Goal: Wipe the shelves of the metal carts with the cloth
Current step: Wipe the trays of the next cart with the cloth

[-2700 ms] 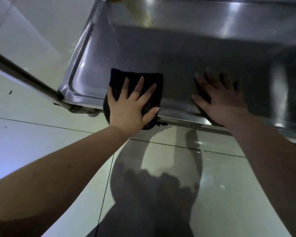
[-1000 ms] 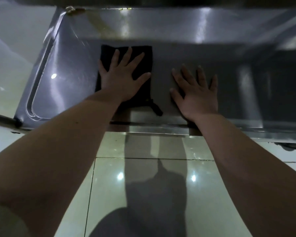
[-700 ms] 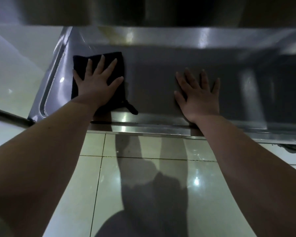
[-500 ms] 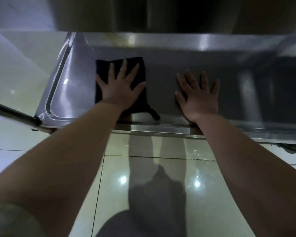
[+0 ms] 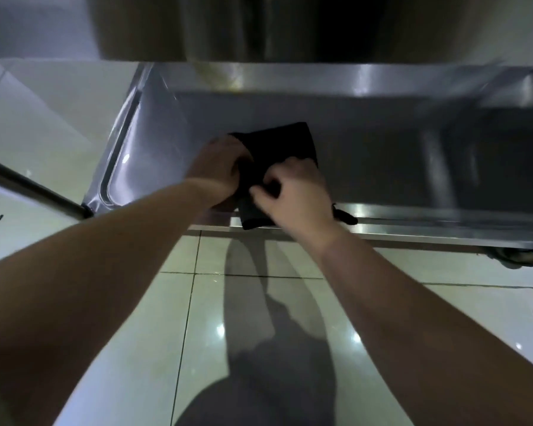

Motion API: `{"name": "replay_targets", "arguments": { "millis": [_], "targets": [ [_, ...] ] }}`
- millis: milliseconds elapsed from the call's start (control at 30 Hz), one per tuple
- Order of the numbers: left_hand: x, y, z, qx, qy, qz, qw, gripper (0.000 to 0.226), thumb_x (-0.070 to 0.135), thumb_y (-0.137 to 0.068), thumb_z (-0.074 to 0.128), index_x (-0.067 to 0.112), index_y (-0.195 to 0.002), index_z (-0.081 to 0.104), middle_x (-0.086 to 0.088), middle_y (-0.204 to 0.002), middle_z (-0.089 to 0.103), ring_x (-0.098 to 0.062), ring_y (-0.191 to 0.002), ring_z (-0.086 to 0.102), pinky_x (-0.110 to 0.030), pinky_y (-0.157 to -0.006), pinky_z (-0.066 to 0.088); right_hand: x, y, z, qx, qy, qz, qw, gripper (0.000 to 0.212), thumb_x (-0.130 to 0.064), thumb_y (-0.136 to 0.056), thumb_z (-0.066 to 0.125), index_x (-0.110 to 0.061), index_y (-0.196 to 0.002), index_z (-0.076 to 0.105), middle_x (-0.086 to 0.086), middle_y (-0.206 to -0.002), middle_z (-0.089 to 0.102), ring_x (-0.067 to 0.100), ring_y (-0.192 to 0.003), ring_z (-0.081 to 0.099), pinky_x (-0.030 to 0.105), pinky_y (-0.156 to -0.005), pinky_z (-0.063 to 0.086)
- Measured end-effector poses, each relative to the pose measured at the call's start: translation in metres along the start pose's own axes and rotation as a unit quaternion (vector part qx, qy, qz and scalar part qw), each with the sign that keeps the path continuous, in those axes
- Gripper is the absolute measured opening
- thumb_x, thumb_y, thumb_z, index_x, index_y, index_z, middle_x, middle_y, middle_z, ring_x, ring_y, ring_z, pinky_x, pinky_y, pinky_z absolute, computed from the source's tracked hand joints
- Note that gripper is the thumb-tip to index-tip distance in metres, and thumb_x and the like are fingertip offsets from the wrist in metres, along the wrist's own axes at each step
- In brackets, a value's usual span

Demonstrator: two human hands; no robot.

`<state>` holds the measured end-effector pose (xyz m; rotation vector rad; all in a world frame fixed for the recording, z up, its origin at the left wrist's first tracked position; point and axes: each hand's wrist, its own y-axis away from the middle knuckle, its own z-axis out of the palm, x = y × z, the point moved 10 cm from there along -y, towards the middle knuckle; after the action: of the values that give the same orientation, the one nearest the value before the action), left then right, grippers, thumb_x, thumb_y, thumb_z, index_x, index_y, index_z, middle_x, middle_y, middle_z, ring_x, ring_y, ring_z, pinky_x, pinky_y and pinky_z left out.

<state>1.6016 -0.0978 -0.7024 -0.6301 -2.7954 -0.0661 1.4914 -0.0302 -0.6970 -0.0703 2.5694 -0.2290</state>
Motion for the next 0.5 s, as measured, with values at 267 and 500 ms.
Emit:
{"name": "replay_targets", "arguments": {
  "millis": [267, 500],
  "targets": [
    [-0.008, 0.015, 0.013, -0.009, -0.107, 0.096, 0.99, 0.042, 0.031, -0.085, 0.066, 0.021, -0.126, 0.064, -0.001, -0.135, 0.06, -0.027, -0.126, 0.05, -0.036, -0.102, 0.029, -0.038, 0.016, 0.033, -0.088, 0.223, -0.037, 0.97, 0.029, -0.028, -0.089, 0.057, -0.017, -0.116, 0.056, 0.007, -0.118, 0.054, 0.031, -0.111, 0.047, 0.039, -0.08, 0.037],
    [-0.017, 0.072, -0.014, -0.013, -0.025, 0.04, 0.999, 0.019, 0.015, -0.081, 0.064, 0.022, -0.098, 0.069, 0.001, -0.103, 0.067, -0.028, -0.106, 0.058, -0.034, -0.087, 0.031, -0.04, 0.033, 0.0, -0.242, 0.12, 0.012, 0.963, 0.03, -0.007, -0.094, 0.047, -0.006, -0.122, 0.055, 0.012, -0.119, 0.054, 0.031, -0.108, 0.054, 0.037, -0.082, 0.047]
  ]
}}
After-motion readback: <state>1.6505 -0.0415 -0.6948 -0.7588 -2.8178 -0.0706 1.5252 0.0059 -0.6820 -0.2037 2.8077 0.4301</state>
